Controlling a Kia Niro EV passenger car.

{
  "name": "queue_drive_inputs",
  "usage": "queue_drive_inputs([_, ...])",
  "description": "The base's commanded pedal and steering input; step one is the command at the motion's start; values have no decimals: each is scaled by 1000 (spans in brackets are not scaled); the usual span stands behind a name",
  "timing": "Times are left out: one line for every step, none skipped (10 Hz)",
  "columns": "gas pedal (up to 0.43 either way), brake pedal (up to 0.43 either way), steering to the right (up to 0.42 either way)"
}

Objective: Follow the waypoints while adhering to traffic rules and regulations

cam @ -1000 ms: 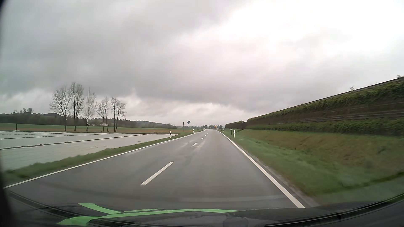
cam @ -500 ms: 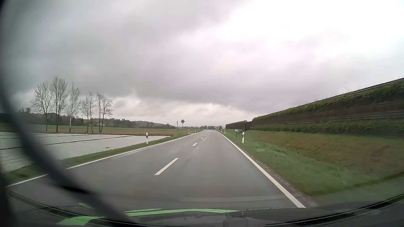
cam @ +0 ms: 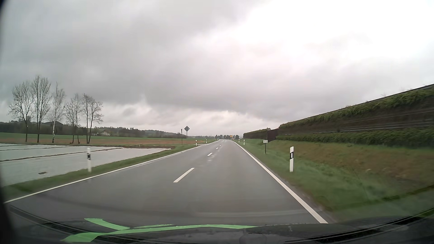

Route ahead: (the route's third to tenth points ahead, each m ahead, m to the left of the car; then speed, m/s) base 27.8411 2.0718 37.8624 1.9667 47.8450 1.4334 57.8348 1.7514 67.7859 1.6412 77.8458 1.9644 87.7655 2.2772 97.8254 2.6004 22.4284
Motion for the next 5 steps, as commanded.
queue_drive_inputs([157,0,-1])
queue_drive_inputs([157,0,-1])
queue_drive_inputs([169,0,-1])
queue_drive_inputs([177,0,-2])
queue_drive_inputs([177,0,-2])
